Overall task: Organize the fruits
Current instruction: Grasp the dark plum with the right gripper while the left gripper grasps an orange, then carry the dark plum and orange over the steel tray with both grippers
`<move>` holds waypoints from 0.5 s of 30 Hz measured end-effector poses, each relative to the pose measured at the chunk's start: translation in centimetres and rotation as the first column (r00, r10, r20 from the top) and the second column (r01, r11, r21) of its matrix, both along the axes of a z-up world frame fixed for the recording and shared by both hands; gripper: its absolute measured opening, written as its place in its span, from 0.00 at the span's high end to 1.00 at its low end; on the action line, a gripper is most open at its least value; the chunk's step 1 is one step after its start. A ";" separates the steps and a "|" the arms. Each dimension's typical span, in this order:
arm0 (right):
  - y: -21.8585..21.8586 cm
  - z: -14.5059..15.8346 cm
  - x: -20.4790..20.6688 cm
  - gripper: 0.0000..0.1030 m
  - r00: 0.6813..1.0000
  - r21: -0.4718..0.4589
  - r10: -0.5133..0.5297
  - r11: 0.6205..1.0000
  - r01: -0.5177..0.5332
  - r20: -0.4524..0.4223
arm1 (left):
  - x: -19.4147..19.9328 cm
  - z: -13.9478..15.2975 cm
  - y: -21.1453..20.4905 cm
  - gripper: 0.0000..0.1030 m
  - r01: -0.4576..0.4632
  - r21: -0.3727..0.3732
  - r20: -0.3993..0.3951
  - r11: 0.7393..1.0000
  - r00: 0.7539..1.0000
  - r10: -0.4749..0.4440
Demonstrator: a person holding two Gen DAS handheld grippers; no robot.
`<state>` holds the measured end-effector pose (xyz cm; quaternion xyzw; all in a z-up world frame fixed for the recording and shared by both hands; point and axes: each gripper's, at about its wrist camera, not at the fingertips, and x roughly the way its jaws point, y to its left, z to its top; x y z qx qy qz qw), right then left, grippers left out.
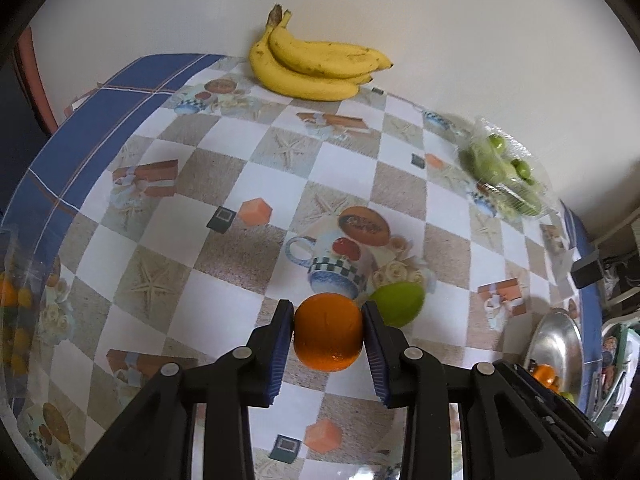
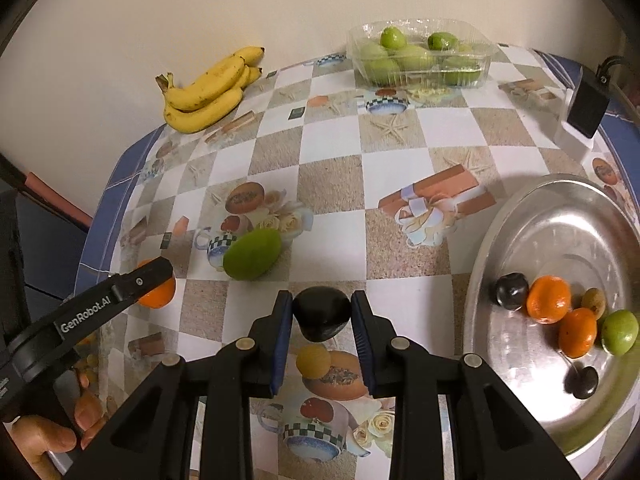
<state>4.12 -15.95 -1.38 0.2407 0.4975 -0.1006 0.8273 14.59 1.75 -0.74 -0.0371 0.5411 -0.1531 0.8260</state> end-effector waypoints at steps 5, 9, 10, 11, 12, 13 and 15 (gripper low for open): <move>-0.3 0.2 -0.4 0.70 1.000 0.011 0.001 1.000 -0.001 0.004 | -0.6 0.4 -0.7 0.64 0.000 -0.010 0.002 1.000 1.000 0.000; -0.9 0.3 -0.8 0.70 1.000 0.007 -0.011 1.000 0.011 0.003 | -1.2 0.5 -1.5 0.64 0.011 -0.011 0.000 1.000 1.000 -0.011; -1.2 0.3 -0.9 0.70 1.000 0.012 -0.015 1.000 0.015 0.001 | -1.3 0.5 -1.8 0.64 0.012 -0.011 -0.001 1.000 1.000 -0.012; -1.5 0.2 -1.1 0.70 1.000 0.020 -0.024 1.000 0.024 -0.002 | -1.4 0.6 -1.9 0.64 0.014 -0.011 0.000 1.000 1.000 -0.014; -1.8 0.2 -1.2 0.70 1.000 0.021 -0.030 0.999 0.030 -0.005 | -1.6 0.6 -2.3 0.64 0.019 -0.010 0.001 1.000 1.000 -0.019; -1.9 0.2 -1.3 0.70 0.999 0.017 -0.034 0.999 0.034 -0.009 | -1.7 0.7 -2.5 0.64 0.022 -0.008 0.002 1.000 1.000 -0.022; -2.5 0.1 -1.7 0.70 0.999 0.013 -0.048 0.999 0.048 -0.020 | -2.0 0.8 -3.1 0.64 0.034 -0.001 0.006 0.999 0.999 -0.034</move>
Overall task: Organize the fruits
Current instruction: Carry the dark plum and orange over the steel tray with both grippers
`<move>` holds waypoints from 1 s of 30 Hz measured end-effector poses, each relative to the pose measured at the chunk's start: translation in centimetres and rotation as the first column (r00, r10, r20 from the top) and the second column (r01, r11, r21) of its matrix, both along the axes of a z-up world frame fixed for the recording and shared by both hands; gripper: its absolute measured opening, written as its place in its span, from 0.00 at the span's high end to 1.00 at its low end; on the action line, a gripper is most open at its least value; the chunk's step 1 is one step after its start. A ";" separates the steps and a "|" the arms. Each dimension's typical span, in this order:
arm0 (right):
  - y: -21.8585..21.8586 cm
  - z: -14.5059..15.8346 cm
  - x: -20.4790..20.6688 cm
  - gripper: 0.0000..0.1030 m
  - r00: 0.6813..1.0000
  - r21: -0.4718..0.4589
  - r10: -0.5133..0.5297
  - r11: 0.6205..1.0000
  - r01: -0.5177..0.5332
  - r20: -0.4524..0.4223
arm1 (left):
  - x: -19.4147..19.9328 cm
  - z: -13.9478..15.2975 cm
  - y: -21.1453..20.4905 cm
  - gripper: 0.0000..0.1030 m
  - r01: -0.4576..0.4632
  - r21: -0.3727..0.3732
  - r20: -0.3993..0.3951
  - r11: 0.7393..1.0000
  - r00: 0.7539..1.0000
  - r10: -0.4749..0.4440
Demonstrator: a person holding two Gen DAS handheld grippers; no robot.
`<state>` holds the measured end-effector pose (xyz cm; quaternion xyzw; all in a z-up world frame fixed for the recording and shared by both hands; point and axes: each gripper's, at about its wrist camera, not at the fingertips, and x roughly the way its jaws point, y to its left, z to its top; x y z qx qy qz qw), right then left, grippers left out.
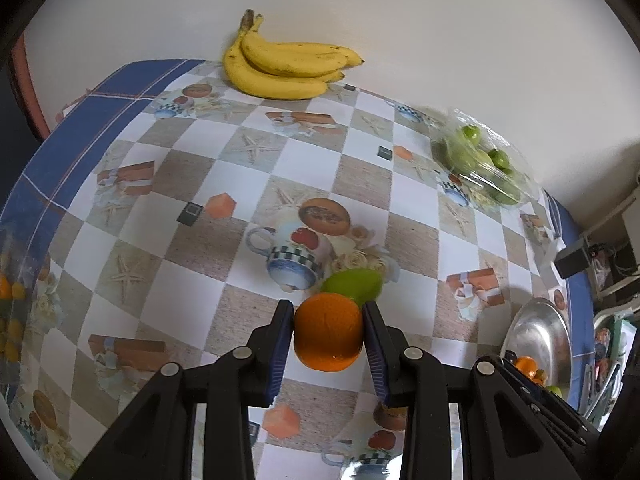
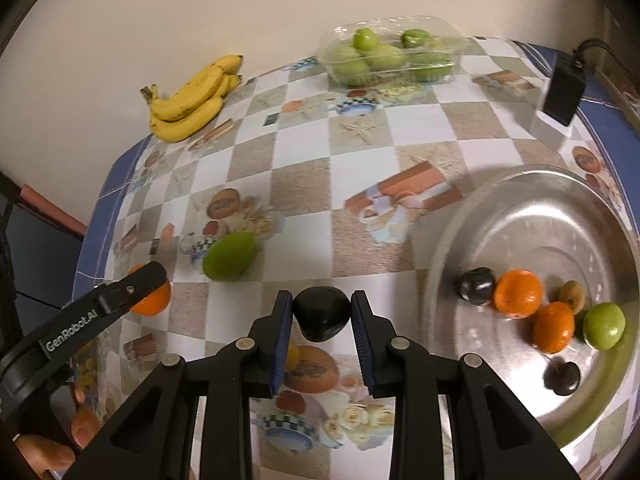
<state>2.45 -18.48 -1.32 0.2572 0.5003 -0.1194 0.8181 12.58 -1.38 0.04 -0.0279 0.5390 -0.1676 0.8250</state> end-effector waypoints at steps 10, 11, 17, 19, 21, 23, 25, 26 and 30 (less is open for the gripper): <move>-3.7 -0.1 -2.3 0.70 0.995 0.028 -0.095 0.995 0.095 -0.012 | -1.8 0.2 -3.5 0.64 0.066 0.021 0.012 0.998 0.998 -0.066; -3.9 0.0 -2.5 0.70 0.995 0.029 -0.102 0.994 0.102 -0.010 | -2.1 0.2 -4.0 0.64 0.078 0.022 0.013 0.997 0.997 -0.078; -6.3 0.1 -4.2 0.70 0.986 0.043 -0.167 0.985 0.167 -0.005 | -3.7 0.4 -6.8 0.64 0.146 0.031 0.023 0.989 0.989 -0.146; -7.4 0.1 -4.9 0.70 0.980 0.047 -0.198 0.979 0.198 -0.005 | -4.3 0.5 -7.8 0.64 0.173 0.032 0.025 0.984 0.984 -0.174; -8.3 0.1 -5.6 0.70 0.974 0.044 -0.228 0.973 0.229 -0.008 | -5.0 0.5 -8.8 0.64 0.201 0.032 0.025 0.979 0.979 -0.202; -9.5 0.1 -6.5 0.70 0.965 0.043 -0.262 0.964 0.263 -0.011 | -5.5 0.5 -9.6 0.64 0.221 0.034 0.024 0.975 0.975 -0.222; -10.6 -0.1 -7.3 0.70 0.957 0.038 -0.289 0.956 0.289 -0.014 | -6.2 0.5 -10.6 0.64 0.248 0.033 0.022 0.968 0.968 -0.249; -10.9 -0.1 -7.5 0.70 0.955 0.034 -0.297 0.954 0.297 -0.016 | -6.5 0.4 -11.1 0.64 0.262 0.031 0.020 0.964 0.965 -0.263; -12.6 -0.3 -8.7 0.70 0.941 0.013 -0.338 0.941 0.339 -0.025 | -7.8 0.4 -13.0 0.64 0.307 0.037 0.021 0.951 0.951 -0.308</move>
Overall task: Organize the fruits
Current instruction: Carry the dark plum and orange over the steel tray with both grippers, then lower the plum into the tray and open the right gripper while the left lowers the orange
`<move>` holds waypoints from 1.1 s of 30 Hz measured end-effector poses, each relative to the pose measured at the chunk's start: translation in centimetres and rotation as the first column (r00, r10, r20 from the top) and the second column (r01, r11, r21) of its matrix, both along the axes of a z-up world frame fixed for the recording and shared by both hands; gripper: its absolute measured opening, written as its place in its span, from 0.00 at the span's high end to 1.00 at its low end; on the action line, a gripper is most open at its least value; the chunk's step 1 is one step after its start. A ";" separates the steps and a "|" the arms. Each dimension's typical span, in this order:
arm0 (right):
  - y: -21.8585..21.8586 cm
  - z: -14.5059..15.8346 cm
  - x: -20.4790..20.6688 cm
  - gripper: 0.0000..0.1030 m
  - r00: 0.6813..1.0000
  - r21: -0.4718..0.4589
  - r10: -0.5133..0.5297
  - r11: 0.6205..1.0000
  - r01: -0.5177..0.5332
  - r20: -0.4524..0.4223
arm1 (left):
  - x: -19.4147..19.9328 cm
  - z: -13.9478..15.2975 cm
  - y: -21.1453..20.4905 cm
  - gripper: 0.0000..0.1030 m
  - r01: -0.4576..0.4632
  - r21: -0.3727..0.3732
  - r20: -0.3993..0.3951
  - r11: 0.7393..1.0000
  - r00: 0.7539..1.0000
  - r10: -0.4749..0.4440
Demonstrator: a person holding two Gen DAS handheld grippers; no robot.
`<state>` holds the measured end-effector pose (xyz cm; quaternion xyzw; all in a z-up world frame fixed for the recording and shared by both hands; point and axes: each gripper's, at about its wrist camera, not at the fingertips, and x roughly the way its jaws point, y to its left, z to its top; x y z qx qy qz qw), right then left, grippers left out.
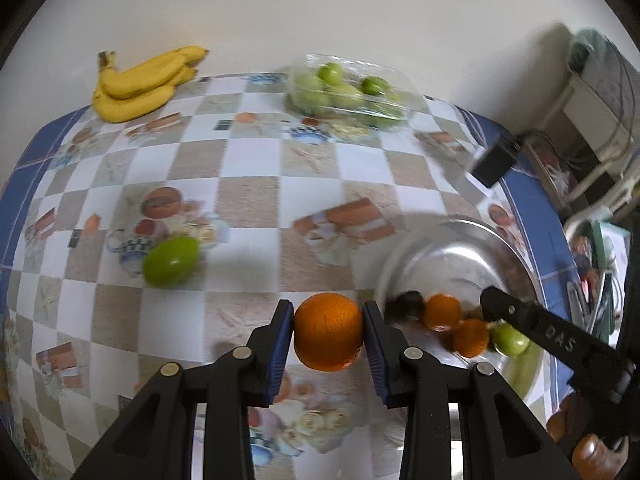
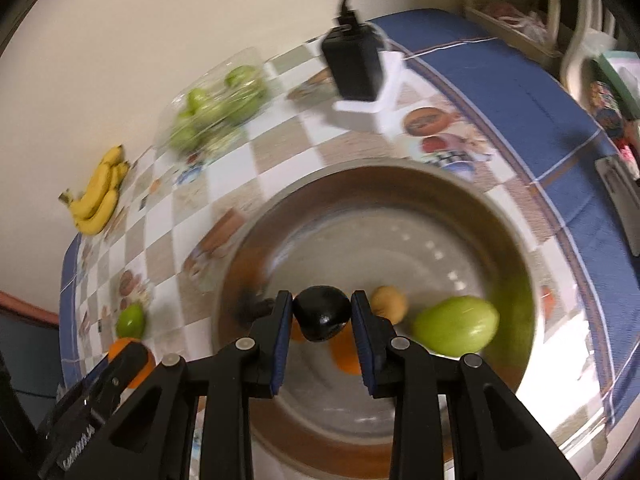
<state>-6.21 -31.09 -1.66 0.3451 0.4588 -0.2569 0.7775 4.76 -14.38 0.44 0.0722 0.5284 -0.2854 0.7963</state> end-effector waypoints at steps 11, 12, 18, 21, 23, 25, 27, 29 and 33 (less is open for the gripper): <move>-3.1 -0.4 -1.8 0.70 0.997 -0.074 -0.075 0.994 0.075 -0.002 | -2.6 -1.0 -4.2 0.64 0.104 0.007 0.007 0.995 0.995 -0.104; -3.3 -0.5 -1.9 0.70 0.997 -0.074 -0.081 0.994 0.082 0.011 | -2.8 -1.2 -4.5 0.64 0.112 0.005 0.008 0.994 0.994 -0.112; -4.0 -1.3 -1.7 0.70 0.995 -0.093 -0.099 0.991 0.100 0.006 | -3.8 -2.6 -6.2 0.64 0.153 0.037 0.012 0.988 0.988 -0.153; -4.2 -1.8 -1.6 0.70 0.994 -0.096 -0.105 0.990 0.105 0.002 | -4.0 -3.3 -6.6 0.64 0.159 0.047 0.004 0.986 0.987 -0.160; -4.3 -2.0 -1.6 0.70 0.993 -0.097 -0.114 0.989 0.114 0.002 | -4.0 -3.6 -6.7 0.64 0.158 0.054 0.004 0.986 0.987 -0.158; -4.4 -2.2 -1.5 0.70 0.993 -0.098 -0.114 0.989 0.114 0.000 | -3.9 -3.8 -6.8 0.64 0.155 0.058 0.001 0.986 0.988 -0.155; -4.4 -2.4 -1.5 0.70 0.993 -0.100 -0.117 0.988 0.116 -0.001 | -3.9 -4.0 -6.8 0.64 0.152 0.061 -0.002 0.986 0.988 -0.153; -4.4 -2.5 -1.5 0.70 0.993 -0.103 -0.119 0.988 0.118 -0.005 | -3.9 -4.2 -6.9 0.64 0.152 0.067 -0.003 0.986 0.988 -0.152; -4.4 -2.7 -1.5 0.70 0.992 -0.105 -0.123 0.987 0.121 -0.012 | -3.9 -4.5 -7.0 0.63 0.154 0.073 -0.008 0.985 0.988 -0.153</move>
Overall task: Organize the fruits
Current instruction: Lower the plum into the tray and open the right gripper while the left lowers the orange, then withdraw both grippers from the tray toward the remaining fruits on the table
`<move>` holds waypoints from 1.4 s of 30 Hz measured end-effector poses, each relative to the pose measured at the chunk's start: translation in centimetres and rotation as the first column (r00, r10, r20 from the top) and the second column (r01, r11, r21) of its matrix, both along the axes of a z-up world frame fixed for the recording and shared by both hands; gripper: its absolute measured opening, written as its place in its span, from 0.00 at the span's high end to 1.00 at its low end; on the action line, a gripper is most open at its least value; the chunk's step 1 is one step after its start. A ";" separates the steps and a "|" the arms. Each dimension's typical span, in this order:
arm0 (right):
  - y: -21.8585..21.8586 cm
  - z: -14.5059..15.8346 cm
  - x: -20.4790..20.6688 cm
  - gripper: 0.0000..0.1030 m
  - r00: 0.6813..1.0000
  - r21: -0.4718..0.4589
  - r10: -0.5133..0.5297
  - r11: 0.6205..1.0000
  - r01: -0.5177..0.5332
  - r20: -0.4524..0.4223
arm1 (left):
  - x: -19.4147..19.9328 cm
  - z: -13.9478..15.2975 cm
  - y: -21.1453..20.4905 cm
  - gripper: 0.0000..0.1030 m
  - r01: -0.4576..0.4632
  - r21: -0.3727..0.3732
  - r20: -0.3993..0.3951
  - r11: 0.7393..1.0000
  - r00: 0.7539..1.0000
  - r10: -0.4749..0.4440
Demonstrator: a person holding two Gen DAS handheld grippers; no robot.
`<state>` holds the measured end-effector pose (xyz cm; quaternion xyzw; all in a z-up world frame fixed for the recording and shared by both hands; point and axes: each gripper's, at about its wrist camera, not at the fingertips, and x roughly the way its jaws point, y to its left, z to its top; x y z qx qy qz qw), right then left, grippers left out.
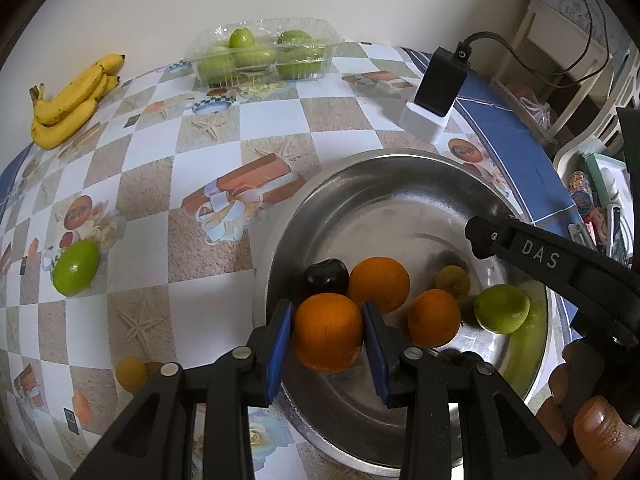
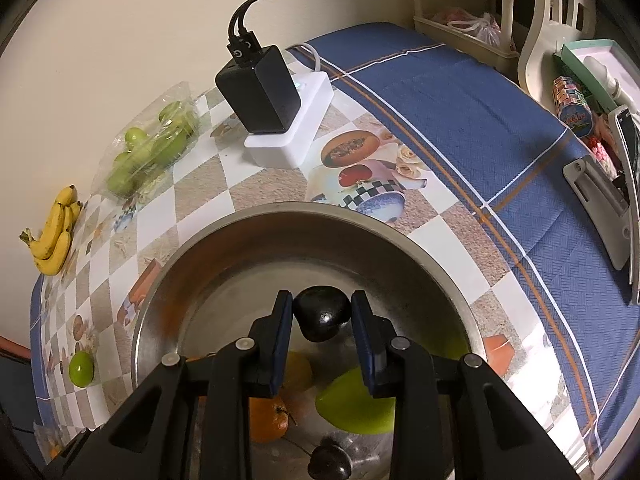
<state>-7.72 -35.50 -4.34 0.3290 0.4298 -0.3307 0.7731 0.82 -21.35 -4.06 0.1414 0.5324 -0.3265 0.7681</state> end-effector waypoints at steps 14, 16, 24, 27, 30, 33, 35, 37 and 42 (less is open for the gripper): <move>-0.3 -0.6 0.0 0.62 0.998 -0.003 -0.024 1.000 0.023 -0.060 | 0.1 -0.2 -0.2 0.61 0.000 0.013 -0.004 1.000 1.000 0.000; -0.4 -0.7 0.0 0.58 0.997 -0.003 -0.029 1.000 0.029 -0.066 | 0.0 0.1 -0.2 0.60 -0.001 0.006 0.002 1.000 1.000 0.001; -0.2 0.0 0.2 0.40 0.997 -0.021 -0.016 1.000 0.015 -0.078 | 0.0 1.2 -0.1 0.52 -0.001 -0.004 0.024 1.000 1.000 0.001; 0.0 0.6 0.3 0.35 0.996 -0.033 -0.005 0.999 0.002 -0.084 | 0.2 1.8 0.2 0.46 -0.014 -0.011 0.037 1.000 0.999 0.015; 0.3 1.2 0.4 0.28 0.995 -0.047 0.007 0.999 -0.012 -0.095 | 0.6 2.1 0.6 0.42 -0.038 -0.007 0.043 0.999 0.998 0.038; 0.6 1.6 0.4 0.26 0.994 -0.052 0.020 0.998 -0.026 -0.109 | 1.3 2.3 1.2 0.39 -0.075 -0.001 0.045 0.997 0.996 0.075; 0.8 1.9 0.5 0.26 0.993 -0.055 0.033 0.998 -0.039 -0.114 | 1.9 2.4 1.7 0.37 -0.105 0.005 0.046 0.994 0.993 0.104; 1.2 2.2 0.6 0.23 0.991 -0.062 0.042 0.997 -0.050 -0.129 | 2.6 2.5 2.4 0.33 -0.135 0.012 0.054 0.991 0.989 0.134; 2.5 2.3 0.9 0.22 0.984 -0.042 0.068 0.996 -0.076 -0.166 | 4.2 2.5 4.2 0.23 -0.215 0.014 0.050 0.977 0.976 0.214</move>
